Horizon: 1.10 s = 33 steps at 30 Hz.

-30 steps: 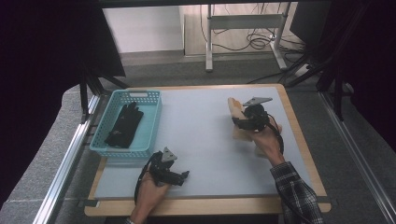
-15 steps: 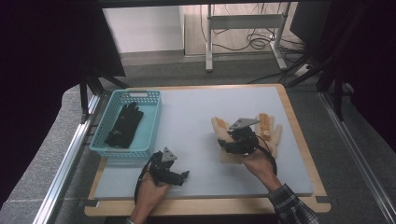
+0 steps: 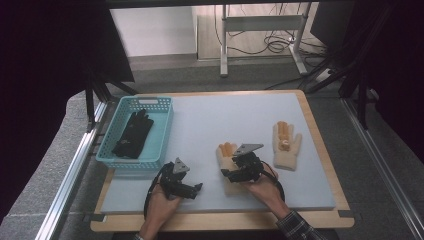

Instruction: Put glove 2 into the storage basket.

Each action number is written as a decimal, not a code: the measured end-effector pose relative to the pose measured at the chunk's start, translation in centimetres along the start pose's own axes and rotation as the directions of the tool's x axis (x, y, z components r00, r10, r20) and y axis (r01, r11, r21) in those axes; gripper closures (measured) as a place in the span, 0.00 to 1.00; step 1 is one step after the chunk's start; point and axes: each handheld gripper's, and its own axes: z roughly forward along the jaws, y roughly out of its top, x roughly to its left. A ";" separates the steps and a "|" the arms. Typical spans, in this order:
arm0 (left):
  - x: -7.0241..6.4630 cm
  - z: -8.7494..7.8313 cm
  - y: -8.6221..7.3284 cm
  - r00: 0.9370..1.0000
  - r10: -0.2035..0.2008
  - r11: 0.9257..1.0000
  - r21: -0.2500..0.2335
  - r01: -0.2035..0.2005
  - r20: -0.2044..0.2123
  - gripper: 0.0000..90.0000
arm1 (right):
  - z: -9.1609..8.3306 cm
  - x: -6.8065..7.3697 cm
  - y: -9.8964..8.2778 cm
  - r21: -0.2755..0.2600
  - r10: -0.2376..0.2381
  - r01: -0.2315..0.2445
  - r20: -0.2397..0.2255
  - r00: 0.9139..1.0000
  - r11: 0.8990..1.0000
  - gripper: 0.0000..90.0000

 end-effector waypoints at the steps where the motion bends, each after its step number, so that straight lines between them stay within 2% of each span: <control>1: 0.0 0.0 0.0 1.000 0.001 1.000 0.000 -0.001 -0.001 0.01 | -0.3 -0.1 0.1 -0.010 0.000 0.000 0.000 1.000 1.000 0.34; 4: 0.0 0.0 0.0 1.000 0.001 1.000 0.000 -0.001 0.000 0.01 | -1.7 -0.8 0.3 -0.040 0.002 -0.001 0.027 1.000 0.999 0.34; 6: 0.0 0.0 0.0 1.000 0.000 1.000 0.000 0.000 0.000 0.01 | -2.4 -1.4 0.0 -0.043 0.017 -0.015 0.042 0.999 0.999 0.38; 11: 0.0 0.0 0.0 1.000 -0.001 1.000 0.000 0.001 0.001 0.01 | -3.9 -3.1 -2.2 -0.028 0.055 -0.053 0.087 0.995 0.998 0.66; 15: 0.0 0.0 0.0 1.000 -0.001 1.000 0.000 0.001 0.001 0.01 | -3.9 -3.2 -4.0 0.007 0.048 -0.048 0.079 0.996 0.999 0.76; 19: 0.0 0.0 0.0 1.000 -0.001 1.000 0.000 0.001 0.001 0.01 | -3.4 -2.5 -5.1 0.031 0.028 -0.031 0.073 0.997 0.999 0.78; 27: 0.0 0.0 0.0 1.000 0.000 1.000 0.000 0.000 0.000 0.01 | -2.9 -0.9 -5.5 0.012 -0.005 0.004 0.046 0.999 1.000 0.77; 33: 0.0 0.0 0.0 1.000 -0.001 1.000 0.000 0.001 0.000 0.01 | -3.8 -1.9 -5.2 -0.012 0.020 -0.019 0.059 0.998 1.000 0.69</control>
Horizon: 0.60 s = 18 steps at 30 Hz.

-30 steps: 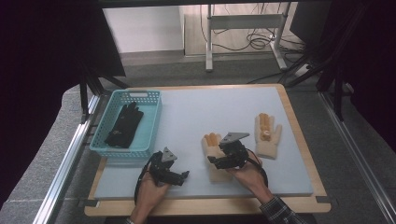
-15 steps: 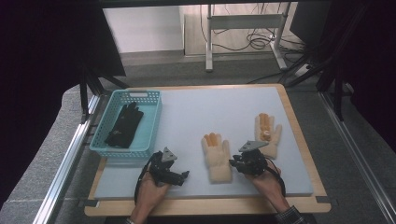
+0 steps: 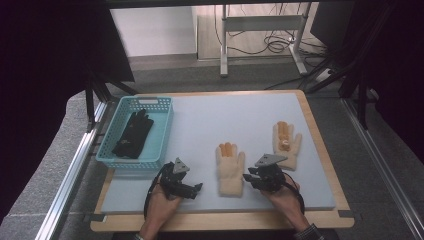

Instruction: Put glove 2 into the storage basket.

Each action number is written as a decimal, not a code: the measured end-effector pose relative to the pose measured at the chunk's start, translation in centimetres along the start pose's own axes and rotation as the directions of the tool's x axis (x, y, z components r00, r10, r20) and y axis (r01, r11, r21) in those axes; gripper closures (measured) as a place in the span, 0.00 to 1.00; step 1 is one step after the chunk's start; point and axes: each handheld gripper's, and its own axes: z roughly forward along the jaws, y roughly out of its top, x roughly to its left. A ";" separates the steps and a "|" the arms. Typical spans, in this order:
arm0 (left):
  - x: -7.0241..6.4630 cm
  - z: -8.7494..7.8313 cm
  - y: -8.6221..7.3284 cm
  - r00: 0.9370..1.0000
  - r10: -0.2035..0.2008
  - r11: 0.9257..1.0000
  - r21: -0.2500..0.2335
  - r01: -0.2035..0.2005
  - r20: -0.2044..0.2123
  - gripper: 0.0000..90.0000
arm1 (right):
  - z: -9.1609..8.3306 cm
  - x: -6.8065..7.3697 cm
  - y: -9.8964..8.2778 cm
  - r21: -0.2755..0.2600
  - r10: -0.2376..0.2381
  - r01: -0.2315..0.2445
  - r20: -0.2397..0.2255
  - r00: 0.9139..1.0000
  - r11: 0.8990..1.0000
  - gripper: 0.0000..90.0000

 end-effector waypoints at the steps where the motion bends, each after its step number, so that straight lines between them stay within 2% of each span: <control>1: 0.0 0.0 0.0 1.000 0.000 1.000 0.000 0.000 0.000 0.01 | -0.2 -0.3 0.1 -0.003 0.005 -0.005 0.004 1.000 1.000 0.68; 6: 0.0 0.0 0.0 1.000 0.000 1.000 0.001 0.000 0.000 0.01 | -1.3 -2.4 0.4 -0.018 0.032 -0.032 0.019 0.999 0.999 0.60; 10: 0.0 0.0 0.0 1.000 0.000 1.000 0.001 0.000 0.000 0.01 | -2.3 -4.3 0.5 -0.036 0.044 -0.041 0.076 0.996 0.998 0.54; 14: 0.0 0.0 0.0 1.000 0.000 1.000 0.000 0.000 0.000 0.01 | -3.5 -6.7 0.4 -0.053 0.080 -0.073 0.138 0.987 0.996 0.50; 18: 0.0 0.0 0.0 1.000 0.000 1.000 0.001 0.000 0.000 0.01 | -4.5 -9.1 0.3 -0.063 0.111 -0.100 0.196 0.974 0.993 0.50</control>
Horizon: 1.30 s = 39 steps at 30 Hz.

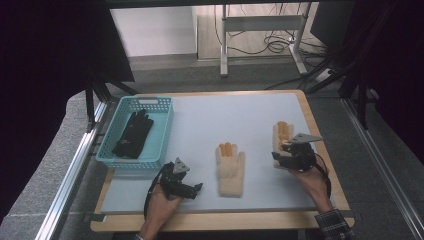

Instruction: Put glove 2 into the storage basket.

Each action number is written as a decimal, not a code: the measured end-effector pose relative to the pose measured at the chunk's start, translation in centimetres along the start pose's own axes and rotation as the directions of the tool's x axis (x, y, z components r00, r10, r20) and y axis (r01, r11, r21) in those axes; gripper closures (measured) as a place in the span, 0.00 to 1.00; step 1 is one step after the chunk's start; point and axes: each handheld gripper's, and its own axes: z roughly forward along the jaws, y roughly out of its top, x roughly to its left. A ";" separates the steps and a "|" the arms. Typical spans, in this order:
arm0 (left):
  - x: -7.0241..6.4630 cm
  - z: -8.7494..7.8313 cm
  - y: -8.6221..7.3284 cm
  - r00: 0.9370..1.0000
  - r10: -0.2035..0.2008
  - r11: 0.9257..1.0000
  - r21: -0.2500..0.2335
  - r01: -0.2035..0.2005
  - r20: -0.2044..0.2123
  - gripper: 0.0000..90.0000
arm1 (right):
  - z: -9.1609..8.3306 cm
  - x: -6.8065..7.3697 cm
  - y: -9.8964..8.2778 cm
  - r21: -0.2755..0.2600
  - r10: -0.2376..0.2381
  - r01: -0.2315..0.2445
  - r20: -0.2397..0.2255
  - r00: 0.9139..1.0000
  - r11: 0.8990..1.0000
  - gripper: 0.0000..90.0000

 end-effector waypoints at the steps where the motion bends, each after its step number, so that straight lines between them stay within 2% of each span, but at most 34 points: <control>1: 0.0 0.0 0.0 1.000 0.000 1.000 0.000 0.000 0.000 0.01 | -0.1 -0.6 0.1 -0.001 0.009 -0.009 0.013 1.000 1.000 0.50; 6: 0.0 0.0 0.0 1.000 0.000 1.000 0.000 0.000 0.000 0.01 | 0.2 -3.1 0.2 -0.006 0.035 -0.035 0.060 0.998 0.999 0.51; 11: 0.0 0.0 0.0 1.000 0.000 1.000 0.000 0.000 0.000 0.01 | 1.4 -4.3 -0.3 0.007 0.050 -0.051 0.072 0.996 0.999 0.48; 13: 0.0 0.0 0.0 1.000 0.000 1.000 0.000 0.000 0.000 0.01 | 2.1 -4.7 -0.7 0.012 0.059 -0.060 0.063 0.996 0.998 0.48; 17: 0.0 0.0 0.0 1.000 0.000 1.000 0.000 0.000 0.000 0.01 | 2.9 -4.8 -1.1 0.013 0.059 -0.060 0.048 0.997 0.998 0.47; 22: 0.0 0.0 0.0 1.000 0.000 1.000 0.000 0.000 0.000 0.01 | 3.8 -4.9 -1.2 0.018 0.055 -0.056 0.057 0.997 0.998 0.47; 26: 0.0 0.0 0.0 1.000 0.000 1.000 0.000 0.000 0.000 0.01 | 4.2 -4.9 -1.1 0.027 0.073 -0.074 0.051 0.996 0.997 0.58; 29: 0.0 0.0 0.0 1.000 0.000 1.000 0.000 0.000 0.000 0.01 | 4.1 -5.1 -1.1 0.025 0.093 -0.094 0.043 0.995 0.995 0.63; 39: 0.0 0.0 0.0 1.000 0.000 1.000 0.000 0.000 0.000 0.01 | 2.2 -4.4 -0.5 -0.014 0.082 -0.082 0.044 0.996 0.997 0.64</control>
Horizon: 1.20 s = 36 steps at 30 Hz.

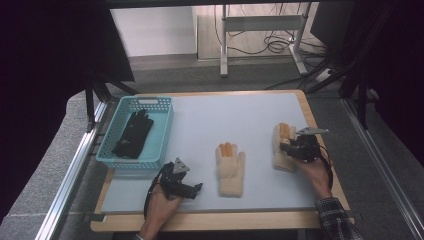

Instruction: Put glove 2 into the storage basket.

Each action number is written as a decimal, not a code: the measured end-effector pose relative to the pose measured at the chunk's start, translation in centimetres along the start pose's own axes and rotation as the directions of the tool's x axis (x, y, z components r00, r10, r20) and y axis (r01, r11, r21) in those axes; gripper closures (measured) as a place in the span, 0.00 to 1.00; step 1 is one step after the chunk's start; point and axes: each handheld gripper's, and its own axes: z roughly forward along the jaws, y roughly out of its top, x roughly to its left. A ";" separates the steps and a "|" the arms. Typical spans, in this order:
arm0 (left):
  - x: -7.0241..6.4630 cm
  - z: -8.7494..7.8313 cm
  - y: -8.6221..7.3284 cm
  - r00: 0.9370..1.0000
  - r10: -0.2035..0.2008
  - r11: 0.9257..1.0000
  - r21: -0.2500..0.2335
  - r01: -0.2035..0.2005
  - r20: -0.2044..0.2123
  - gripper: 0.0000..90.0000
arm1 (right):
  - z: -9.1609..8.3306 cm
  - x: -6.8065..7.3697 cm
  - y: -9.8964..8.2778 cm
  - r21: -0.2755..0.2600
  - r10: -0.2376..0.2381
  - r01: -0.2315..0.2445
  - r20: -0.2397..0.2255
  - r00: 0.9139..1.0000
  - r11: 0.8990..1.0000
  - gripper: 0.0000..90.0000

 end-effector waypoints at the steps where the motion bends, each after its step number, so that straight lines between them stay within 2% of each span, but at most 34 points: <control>1: 0.0 0.0 0.0 1.000 0.000 1.000 0.000 0.000 0.000 0.01 | -0.2 0.1 0.1 -0.003 -0.001 0.001 0.000 1.000 1.000 0.64; 11: 0.0 0.0 0.0 1.000 0.000 1.000 0.000 0.000 0.000 0.01 | -2.6 2.4 0.9 -0.043 -0.040 0.038 -0.036 0.999 0.998 0.64; 17: 0.0 0.0 0.0 1.000 0.000 1.000 0.000 0.000 0.000 0.01 | -4.1 4.3 1.4 -0.074 -0.043 0.036 -0.096 0.994 0.997 0.64; 21: 0.0 0.0 0.0 1.000 0.000 1.000 0.000 0.000 0.000 0.01 | -4.7 5.8 1.7 -0.083 -0.063 0.053 -0.130 0.990 0.995 0.64; 28: 0.0 0.0 0.0 1.000 0.001 1.000 -0.001 -0.001 -0.002 0.01 | -5.0 9.6 2.5 -0.083 -0.102 0.087 -0.206 0.973 0.993 0.64; 36: 0.0 0.0 0.0 1.000 -0.002 1.000 -0.002 0.002 -0.001 0.01 | -4.1 14.3 3.4 -0.061 -0.162 0.151 -0.266 0.950 0.987 0.64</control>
